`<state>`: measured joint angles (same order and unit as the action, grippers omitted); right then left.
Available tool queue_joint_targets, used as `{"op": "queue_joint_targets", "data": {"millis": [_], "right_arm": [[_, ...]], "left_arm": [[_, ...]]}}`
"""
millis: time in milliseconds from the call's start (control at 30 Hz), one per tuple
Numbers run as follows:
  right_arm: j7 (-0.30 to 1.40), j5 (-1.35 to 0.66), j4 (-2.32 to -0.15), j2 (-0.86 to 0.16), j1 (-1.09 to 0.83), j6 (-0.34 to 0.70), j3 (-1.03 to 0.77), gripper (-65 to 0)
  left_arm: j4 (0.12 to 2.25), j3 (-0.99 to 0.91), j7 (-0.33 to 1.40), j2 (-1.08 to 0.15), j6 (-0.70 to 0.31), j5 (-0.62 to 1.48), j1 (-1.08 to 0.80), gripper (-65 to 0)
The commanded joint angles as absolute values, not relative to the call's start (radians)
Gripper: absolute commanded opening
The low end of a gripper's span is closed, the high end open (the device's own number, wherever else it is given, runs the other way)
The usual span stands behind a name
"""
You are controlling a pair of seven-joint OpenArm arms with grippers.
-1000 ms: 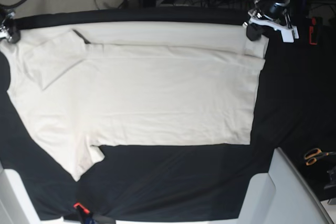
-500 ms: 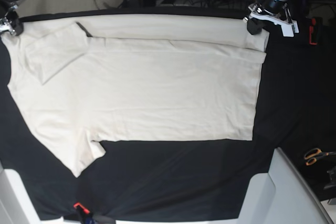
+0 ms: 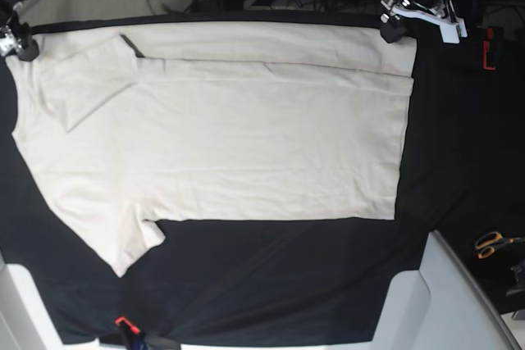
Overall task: Fold the T-shirt properly
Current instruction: 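Drag the shirt along the cloth with both grippers, then release, then move both grippers to the shirt's side edges and grasp them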
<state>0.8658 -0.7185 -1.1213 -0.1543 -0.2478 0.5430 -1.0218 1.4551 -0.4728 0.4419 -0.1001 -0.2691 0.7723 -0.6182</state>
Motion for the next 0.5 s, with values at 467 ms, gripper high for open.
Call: {"op": "queue_joint_targets", "data": {"millis": [467], "right_arm": [[0.875, -0.702, -1.328, -0.228, -0.337, 0.544, -1.067, -32.0]], "left_arm": [[1.649, -0.842, 0.51, -0.088, -0.274, 0.78, -0.65, -33.2]]}}
